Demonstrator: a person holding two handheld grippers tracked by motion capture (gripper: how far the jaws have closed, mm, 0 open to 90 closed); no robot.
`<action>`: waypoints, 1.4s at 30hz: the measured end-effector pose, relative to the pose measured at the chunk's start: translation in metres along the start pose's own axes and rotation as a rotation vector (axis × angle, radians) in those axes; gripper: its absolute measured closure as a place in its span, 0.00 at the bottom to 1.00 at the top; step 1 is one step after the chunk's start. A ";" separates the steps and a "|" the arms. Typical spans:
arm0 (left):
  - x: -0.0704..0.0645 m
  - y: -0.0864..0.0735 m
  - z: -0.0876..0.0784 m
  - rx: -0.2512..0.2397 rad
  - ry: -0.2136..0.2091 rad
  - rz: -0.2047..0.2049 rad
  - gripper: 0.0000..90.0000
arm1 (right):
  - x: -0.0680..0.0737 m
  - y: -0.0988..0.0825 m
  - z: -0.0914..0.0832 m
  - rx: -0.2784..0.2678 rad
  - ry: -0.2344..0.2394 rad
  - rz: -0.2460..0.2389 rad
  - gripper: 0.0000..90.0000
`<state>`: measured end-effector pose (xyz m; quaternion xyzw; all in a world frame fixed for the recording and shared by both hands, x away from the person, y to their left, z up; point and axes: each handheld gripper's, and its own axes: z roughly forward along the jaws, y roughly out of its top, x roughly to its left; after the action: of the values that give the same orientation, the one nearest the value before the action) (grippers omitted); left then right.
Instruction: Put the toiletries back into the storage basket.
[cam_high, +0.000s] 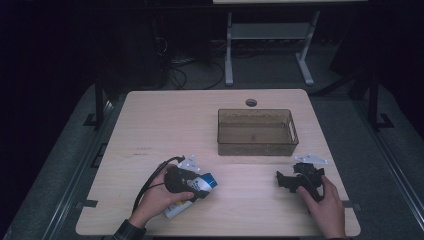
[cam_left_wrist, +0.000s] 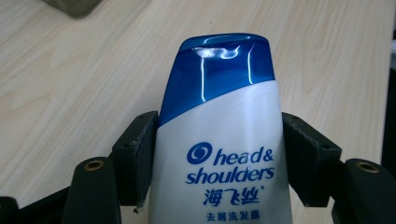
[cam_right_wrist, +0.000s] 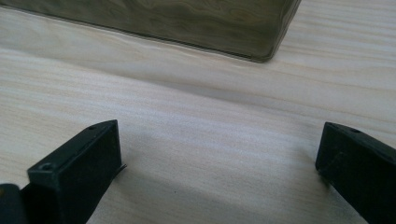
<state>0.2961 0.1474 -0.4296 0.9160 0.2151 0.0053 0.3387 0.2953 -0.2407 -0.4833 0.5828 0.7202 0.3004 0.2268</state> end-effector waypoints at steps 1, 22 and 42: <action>0.000 0.000 -0.001 -0.015 -0.003 -0.004 0.37 | 0.000 0.000 0.000 0.000 0.000 0.000 0.00; 0.003 -0.003 -0.041 -0.219 -0.060 0.017 0.38 | 0.000 0.000 0.000 0.000 0.000 0.000 0.00; 0.008 -0.011 -0.060 -0.406 -0.053 0.033 0.38 | 0.000 0.000 0.000 0.000 0.000 0.000 0.00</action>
<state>0.2898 0.1948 -0.3914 0.8321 0.1855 0.0298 0.5219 0.2953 -0.2407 -0.4833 0.5829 0.7202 0.3004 0.2267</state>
